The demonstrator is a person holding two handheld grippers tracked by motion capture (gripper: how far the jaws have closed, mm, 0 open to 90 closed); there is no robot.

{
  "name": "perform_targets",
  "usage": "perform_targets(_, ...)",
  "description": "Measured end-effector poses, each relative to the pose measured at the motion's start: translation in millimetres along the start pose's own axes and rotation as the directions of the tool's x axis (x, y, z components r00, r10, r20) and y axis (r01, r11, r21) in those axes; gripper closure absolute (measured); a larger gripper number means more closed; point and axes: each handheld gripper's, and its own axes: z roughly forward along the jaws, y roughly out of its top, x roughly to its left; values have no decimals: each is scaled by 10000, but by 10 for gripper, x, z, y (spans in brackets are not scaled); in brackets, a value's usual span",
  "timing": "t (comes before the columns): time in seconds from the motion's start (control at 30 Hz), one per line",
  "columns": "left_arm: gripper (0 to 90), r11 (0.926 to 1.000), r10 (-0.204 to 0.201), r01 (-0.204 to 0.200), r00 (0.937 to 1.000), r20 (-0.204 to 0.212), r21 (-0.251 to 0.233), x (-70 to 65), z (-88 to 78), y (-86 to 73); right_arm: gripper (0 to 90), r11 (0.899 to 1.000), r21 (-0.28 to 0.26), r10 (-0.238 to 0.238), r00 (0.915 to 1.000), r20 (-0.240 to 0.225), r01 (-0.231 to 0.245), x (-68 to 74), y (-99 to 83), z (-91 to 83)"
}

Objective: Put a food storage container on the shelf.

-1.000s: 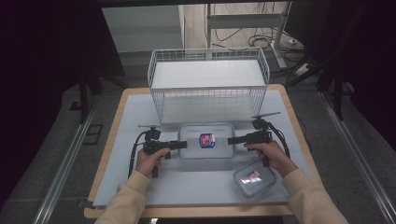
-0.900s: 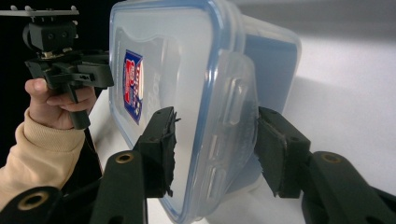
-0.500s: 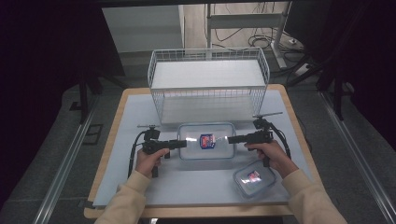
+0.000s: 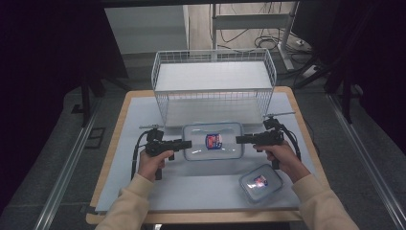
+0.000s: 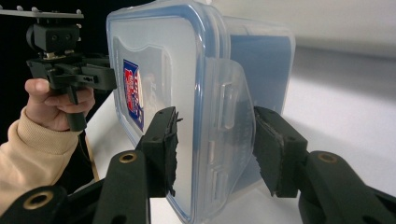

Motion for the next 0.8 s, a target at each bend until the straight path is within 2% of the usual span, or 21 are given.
perform_targets(0.37,505,9962,730,-731,9973,-29,-472,-188,-132,234,519,9952,-614,-754,9971,83,758,195,168,-173)
perform_targets(0.57,505,9917,1072,-1080,9941,-142,-699,-331,-221,432,519,9908,-973,-940,9955,84,943,298,285,-269)
perform_targets(0.8,505,9861,1439,-1452,9894,-217,-813,-485,-292,639,517,9815,-1370,-1325,9910,165,1335,414,451,-404)
